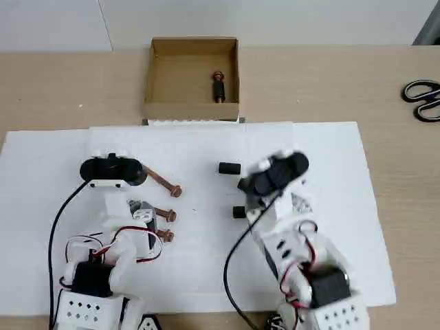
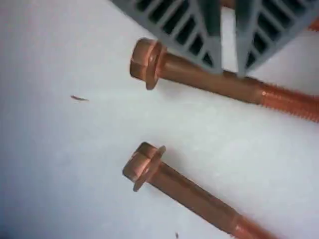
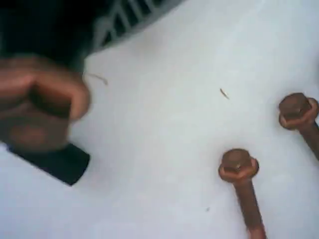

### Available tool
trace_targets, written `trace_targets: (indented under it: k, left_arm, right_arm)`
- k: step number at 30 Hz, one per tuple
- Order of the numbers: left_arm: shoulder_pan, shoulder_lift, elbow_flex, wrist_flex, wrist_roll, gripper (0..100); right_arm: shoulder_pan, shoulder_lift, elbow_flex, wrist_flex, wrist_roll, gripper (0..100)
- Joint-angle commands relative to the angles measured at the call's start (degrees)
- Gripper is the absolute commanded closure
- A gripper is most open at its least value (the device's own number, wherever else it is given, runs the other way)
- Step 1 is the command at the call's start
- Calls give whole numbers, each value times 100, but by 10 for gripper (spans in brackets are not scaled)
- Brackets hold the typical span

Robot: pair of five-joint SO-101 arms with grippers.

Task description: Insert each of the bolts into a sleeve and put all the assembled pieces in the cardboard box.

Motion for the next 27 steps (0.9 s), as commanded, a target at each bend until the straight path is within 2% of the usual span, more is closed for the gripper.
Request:
trace_targets:
  k: [1, 8, 12, 27]
  left_arm:
    - [-53, -18, 180, -396, -44, 994]
    - [-53, -53, 954, -1327, -686, 994]
    - [-53, -53, 1288, -1714, -695, 994]
    - [-53, -53, 1314, -1785, -695, 994]
  right_arm:
    - [57, 1367, -1257, -409, 62, 996]
    - [66, 4040, -3499, -646, 62, 996]
    - [66, 5490, -4993, -646, 62, 996]
    - [426, 10316, -10242, -725, 62, 996]
